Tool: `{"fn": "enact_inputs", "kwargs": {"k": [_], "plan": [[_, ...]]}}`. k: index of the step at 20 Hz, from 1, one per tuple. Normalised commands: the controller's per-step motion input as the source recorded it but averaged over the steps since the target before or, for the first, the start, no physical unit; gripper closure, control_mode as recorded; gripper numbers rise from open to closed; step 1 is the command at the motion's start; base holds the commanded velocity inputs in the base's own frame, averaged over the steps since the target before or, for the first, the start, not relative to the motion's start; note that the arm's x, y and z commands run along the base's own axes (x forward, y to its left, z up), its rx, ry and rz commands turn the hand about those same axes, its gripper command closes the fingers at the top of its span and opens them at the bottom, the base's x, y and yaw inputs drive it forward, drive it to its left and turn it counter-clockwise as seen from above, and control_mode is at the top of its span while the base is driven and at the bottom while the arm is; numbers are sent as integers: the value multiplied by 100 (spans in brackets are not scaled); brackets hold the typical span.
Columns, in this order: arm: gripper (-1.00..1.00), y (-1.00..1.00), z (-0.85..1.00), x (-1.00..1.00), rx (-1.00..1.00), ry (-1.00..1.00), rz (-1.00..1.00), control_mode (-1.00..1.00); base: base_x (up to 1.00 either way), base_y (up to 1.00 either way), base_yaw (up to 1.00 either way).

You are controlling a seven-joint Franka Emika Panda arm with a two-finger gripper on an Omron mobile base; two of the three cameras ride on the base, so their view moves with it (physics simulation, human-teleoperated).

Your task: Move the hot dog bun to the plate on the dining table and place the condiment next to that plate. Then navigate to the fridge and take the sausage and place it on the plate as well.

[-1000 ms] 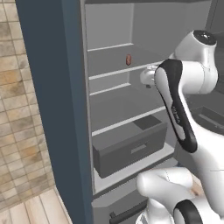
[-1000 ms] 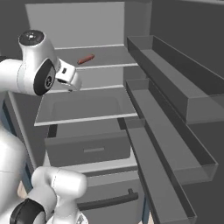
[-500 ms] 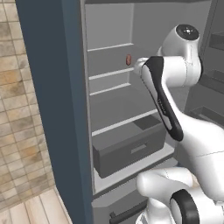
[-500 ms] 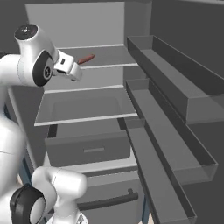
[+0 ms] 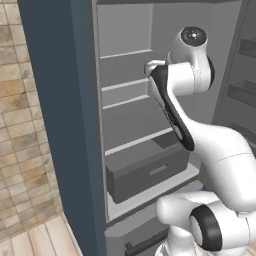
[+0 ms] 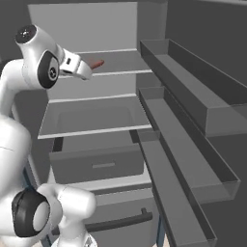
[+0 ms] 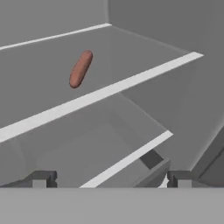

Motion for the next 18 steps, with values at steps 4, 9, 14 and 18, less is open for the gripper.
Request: {"fn": "enact_inputs", "kwargs": {"k": [4,9,14,18], "plan": [[-100,0,24,47,-2,6,0,-100,0,0,0],[-100,1,3,55,-3,6,0,-100,0,0,0],[-100,7,-9,46,-7,0,0,-100,0,0,0],[-100,3,-25,47,-7,2,0,-100,0,0,0]]}}
